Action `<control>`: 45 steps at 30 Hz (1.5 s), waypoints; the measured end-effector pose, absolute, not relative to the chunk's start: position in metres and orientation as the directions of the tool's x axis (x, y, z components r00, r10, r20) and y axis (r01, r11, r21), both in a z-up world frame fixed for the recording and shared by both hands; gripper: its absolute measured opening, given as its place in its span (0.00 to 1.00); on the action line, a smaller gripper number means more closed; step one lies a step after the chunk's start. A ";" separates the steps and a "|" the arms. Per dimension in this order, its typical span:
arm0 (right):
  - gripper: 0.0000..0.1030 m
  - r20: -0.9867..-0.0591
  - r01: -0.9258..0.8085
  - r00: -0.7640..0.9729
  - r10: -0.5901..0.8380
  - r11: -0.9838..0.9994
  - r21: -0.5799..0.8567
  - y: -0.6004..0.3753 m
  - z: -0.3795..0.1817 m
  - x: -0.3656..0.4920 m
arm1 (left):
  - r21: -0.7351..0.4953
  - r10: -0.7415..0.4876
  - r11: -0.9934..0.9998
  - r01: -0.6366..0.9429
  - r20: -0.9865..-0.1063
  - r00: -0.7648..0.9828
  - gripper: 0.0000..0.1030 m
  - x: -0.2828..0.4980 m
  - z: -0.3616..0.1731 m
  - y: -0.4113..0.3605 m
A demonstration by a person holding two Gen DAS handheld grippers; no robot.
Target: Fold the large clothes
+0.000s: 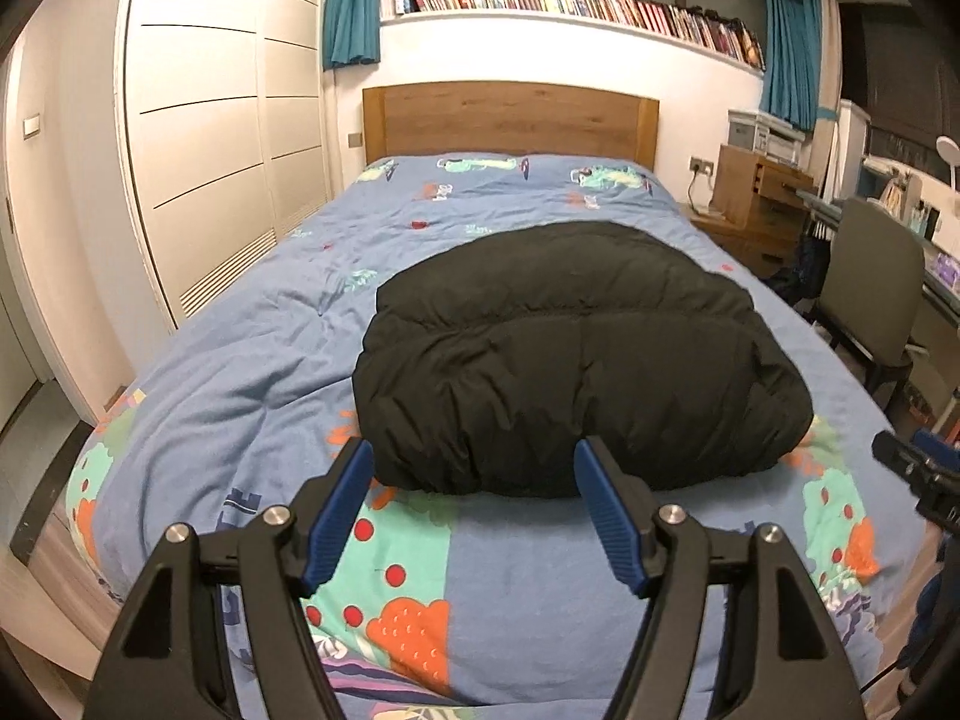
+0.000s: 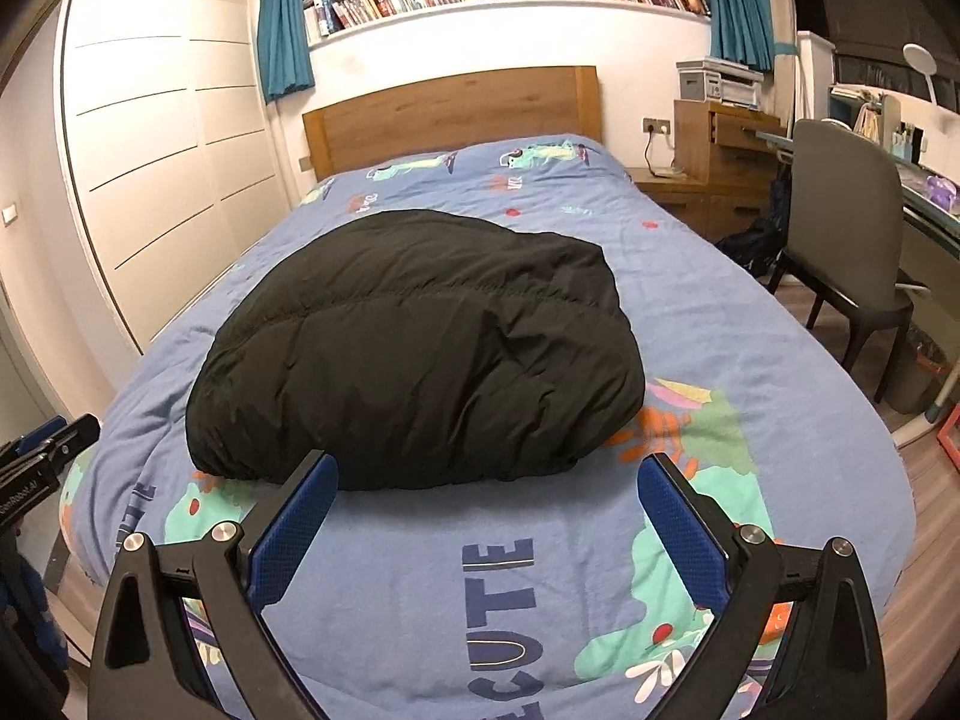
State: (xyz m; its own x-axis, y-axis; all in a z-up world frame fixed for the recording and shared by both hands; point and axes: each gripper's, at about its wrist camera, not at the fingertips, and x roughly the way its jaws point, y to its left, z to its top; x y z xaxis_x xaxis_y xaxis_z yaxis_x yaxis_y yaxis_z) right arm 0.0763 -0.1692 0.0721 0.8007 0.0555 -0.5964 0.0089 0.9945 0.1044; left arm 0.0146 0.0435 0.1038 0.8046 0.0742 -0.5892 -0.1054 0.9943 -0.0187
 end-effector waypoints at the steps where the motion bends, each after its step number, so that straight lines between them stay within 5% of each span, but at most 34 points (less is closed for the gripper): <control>1: 0.96 -0.595 0.010 0.802 0.053 0.995 0.102 -0.170 0.072 0.076 | -0.019 0.078 0.994 -0.110 -0.588 0.805 0.66 0.015 0.104 0.044; 45: 0.97 -0.628 0.044 0.778 -0.012 0.998 0.036 -0.185 0.042 0.086 | 0.118 0.147 0.989 -0.092 -0.655 0.741 0.66 0.040 0.047 0.022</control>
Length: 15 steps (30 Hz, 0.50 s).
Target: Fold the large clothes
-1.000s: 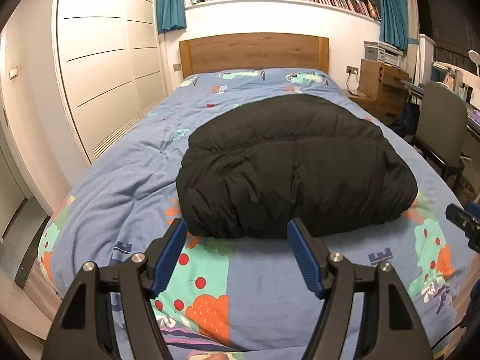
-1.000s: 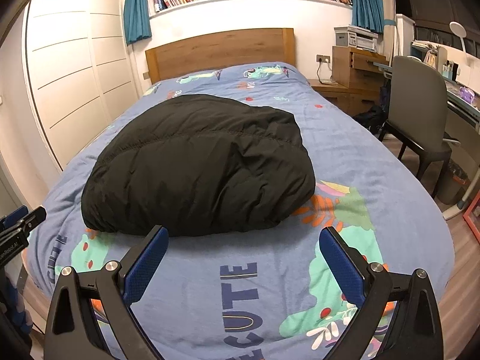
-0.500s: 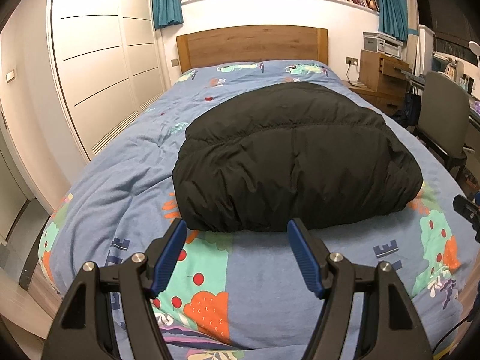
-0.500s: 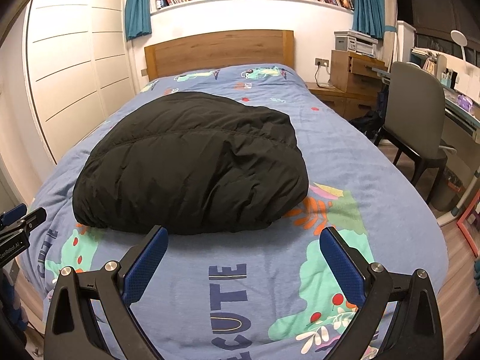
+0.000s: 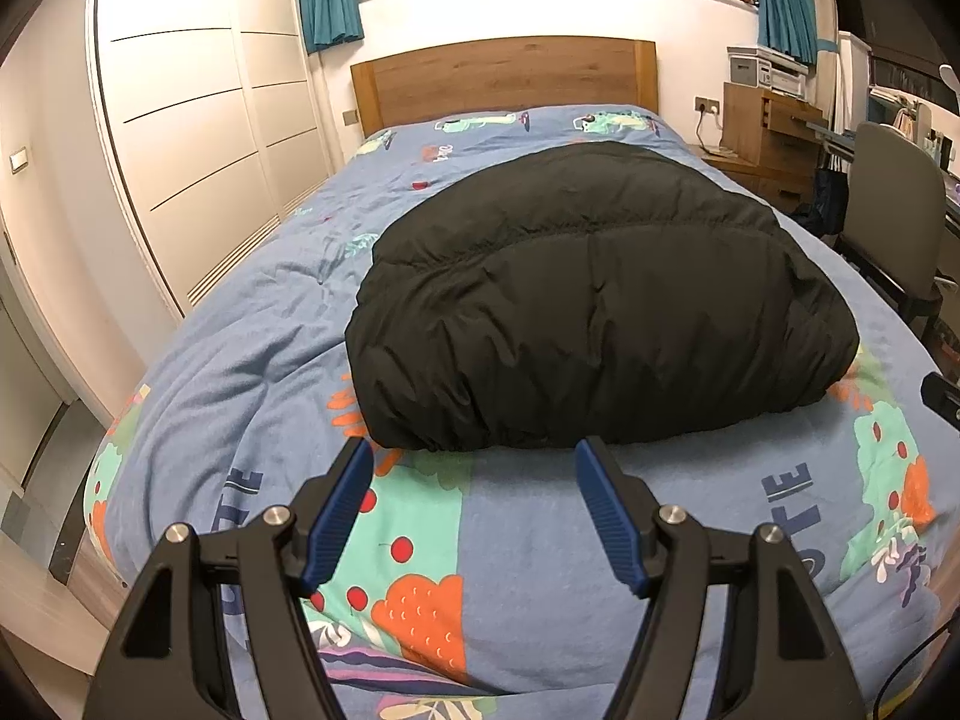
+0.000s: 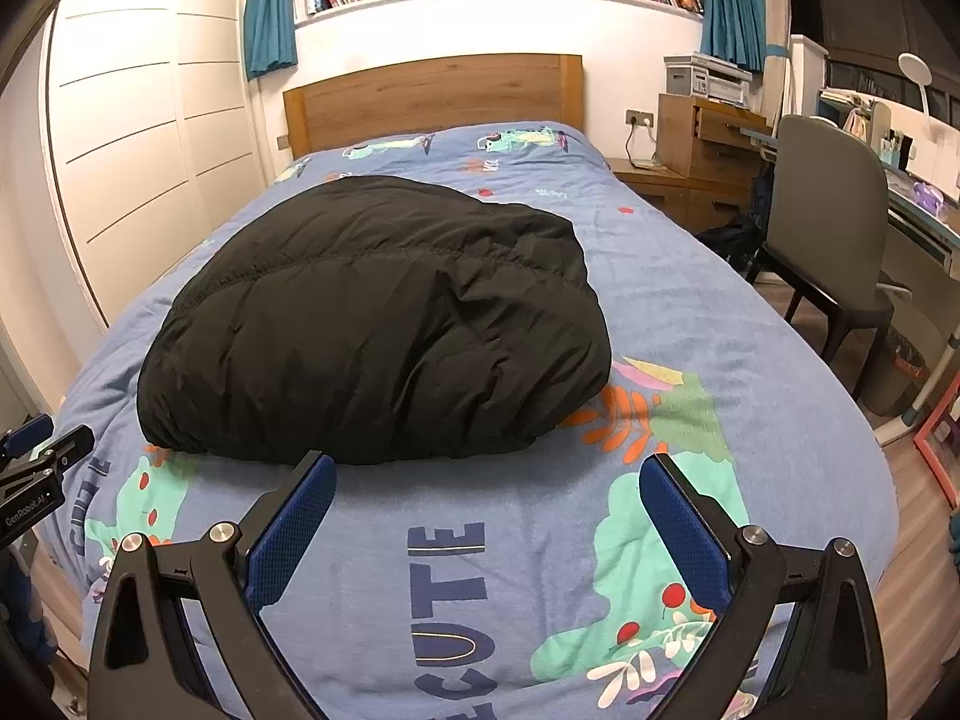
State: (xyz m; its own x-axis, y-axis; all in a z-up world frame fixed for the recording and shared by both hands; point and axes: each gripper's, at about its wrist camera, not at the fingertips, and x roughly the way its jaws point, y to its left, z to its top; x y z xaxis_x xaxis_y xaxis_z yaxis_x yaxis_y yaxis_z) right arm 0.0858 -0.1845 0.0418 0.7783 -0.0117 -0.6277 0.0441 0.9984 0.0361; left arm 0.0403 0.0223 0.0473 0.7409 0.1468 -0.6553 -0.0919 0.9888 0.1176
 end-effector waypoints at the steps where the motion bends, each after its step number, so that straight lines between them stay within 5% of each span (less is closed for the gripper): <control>1: 0.97 -0.628 0.045 0.778 -0.012 0.998 0.036 -0.184 0.042 0.086 | 0.120 0.149 0.988 -0.093 -0.655 0.741 0.66 0.040 0.047 0.022; 15: 0.97 -0.627 0.043 0.779 -0.018 0.999 0.024 -0.182 0.040 0.085 | 0.123 0.157 0.987 -0.101 -0.648 0.745 0.66 0.039 0.046 0.025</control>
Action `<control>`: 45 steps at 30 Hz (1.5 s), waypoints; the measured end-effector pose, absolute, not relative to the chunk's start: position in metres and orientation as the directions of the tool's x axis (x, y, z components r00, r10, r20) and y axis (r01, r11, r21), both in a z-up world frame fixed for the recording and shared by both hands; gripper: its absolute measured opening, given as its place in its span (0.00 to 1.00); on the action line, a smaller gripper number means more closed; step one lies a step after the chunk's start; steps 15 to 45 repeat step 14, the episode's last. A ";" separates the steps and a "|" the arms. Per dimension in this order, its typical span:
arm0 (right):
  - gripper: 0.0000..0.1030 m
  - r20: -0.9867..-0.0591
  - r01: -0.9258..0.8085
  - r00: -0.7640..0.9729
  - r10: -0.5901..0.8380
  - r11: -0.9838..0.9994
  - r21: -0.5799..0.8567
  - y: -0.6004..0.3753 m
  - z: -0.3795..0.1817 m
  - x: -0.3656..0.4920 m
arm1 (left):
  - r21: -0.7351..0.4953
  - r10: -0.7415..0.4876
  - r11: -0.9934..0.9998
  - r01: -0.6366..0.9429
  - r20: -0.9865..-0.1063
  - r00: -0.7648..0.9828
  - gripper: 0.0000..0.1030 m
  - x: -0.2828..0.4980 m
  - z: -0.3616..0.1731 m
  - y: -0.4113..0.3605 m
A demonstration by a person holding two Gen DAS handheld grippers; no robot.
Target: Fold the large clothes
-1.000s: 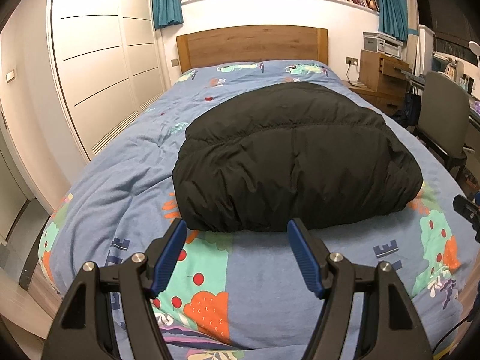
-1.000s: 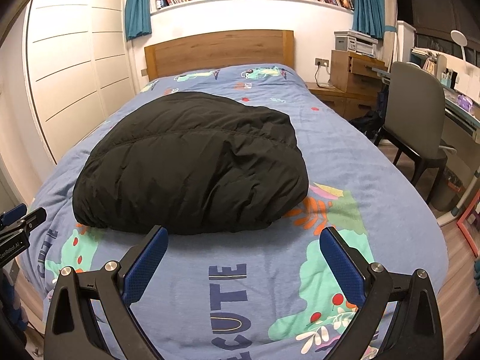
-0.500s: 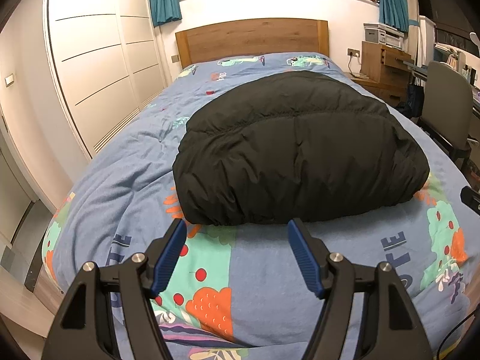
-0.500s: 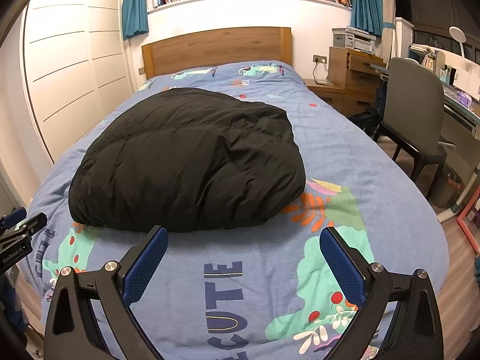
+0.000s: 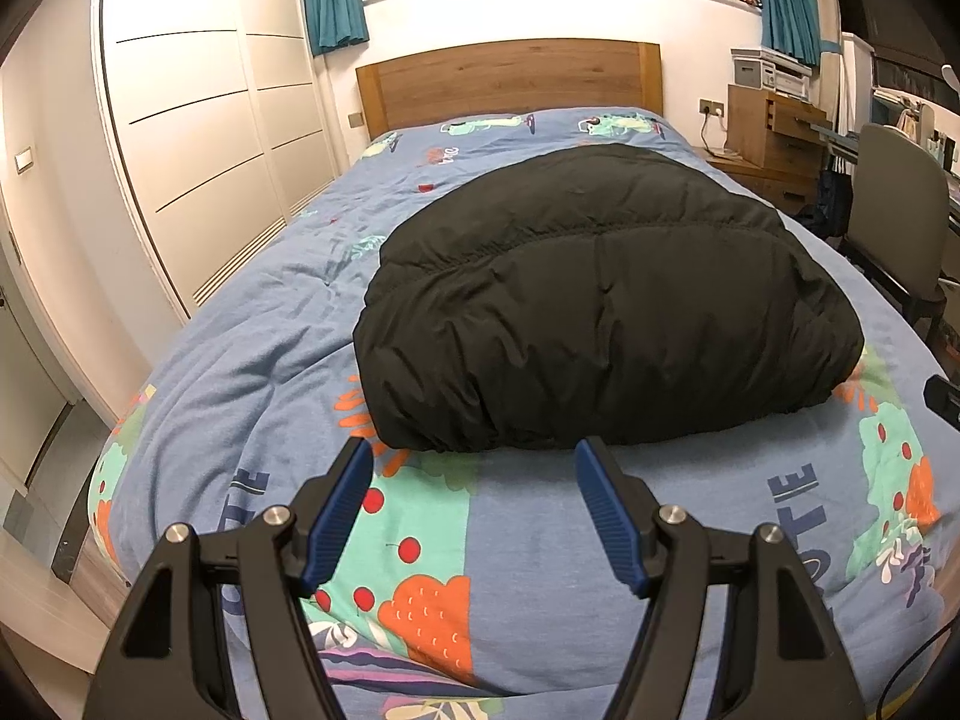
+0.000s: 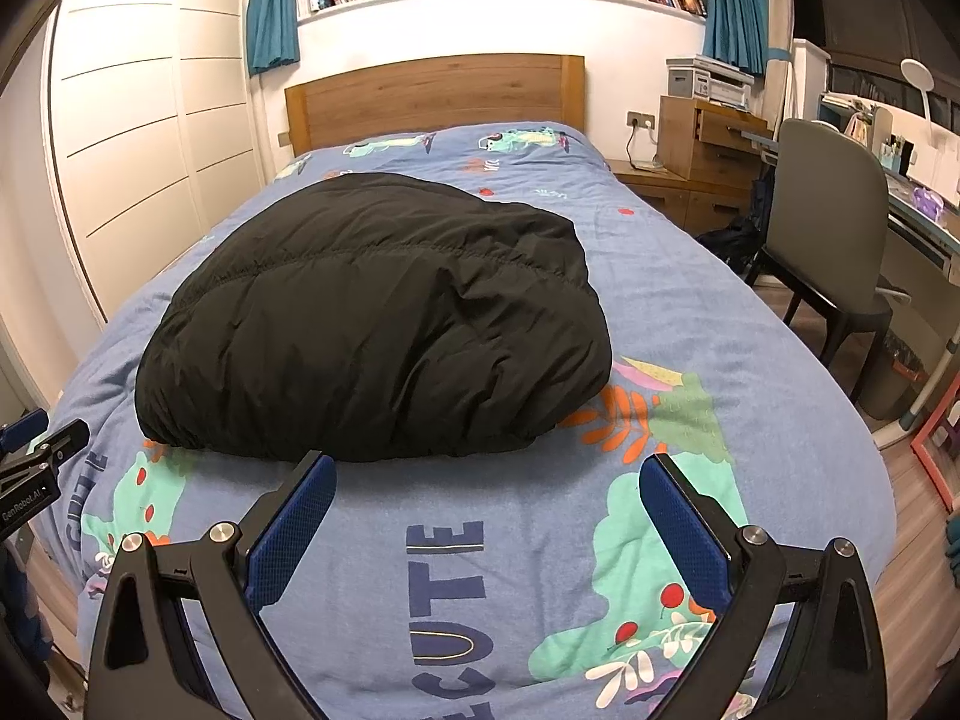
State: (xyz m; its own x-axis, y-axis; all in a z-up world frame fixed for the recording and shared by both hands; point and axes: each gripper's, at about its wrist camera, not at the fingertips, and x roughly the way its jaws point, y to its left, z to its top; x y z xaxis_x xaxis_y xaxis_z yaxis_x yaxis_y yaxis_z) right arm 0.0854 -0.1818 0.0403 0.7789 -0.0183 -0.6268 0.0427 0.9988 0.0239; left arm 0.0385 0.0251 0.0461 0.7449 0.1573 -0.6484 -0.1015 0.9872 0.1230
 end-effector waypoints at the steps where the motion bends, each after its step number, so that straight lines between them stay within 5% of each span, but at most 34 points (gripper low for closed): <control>1: 0.97 -0.627 0.043 0.779 -0.019 0.999 0.023 -0.182 0.040 0.085 | 0.122 0.156 0.987 -0.101 -0.649 0.745 0.66 0.038 0.046 0.025; 45: 0.97 -0.631 0.044 0.775 -0.025 0.999 0.014 -0.181 0.038 0.086 | 0.100 0.136 0.991 -0.093 -0.663 0.736 0.66 0.038 0.046 0.025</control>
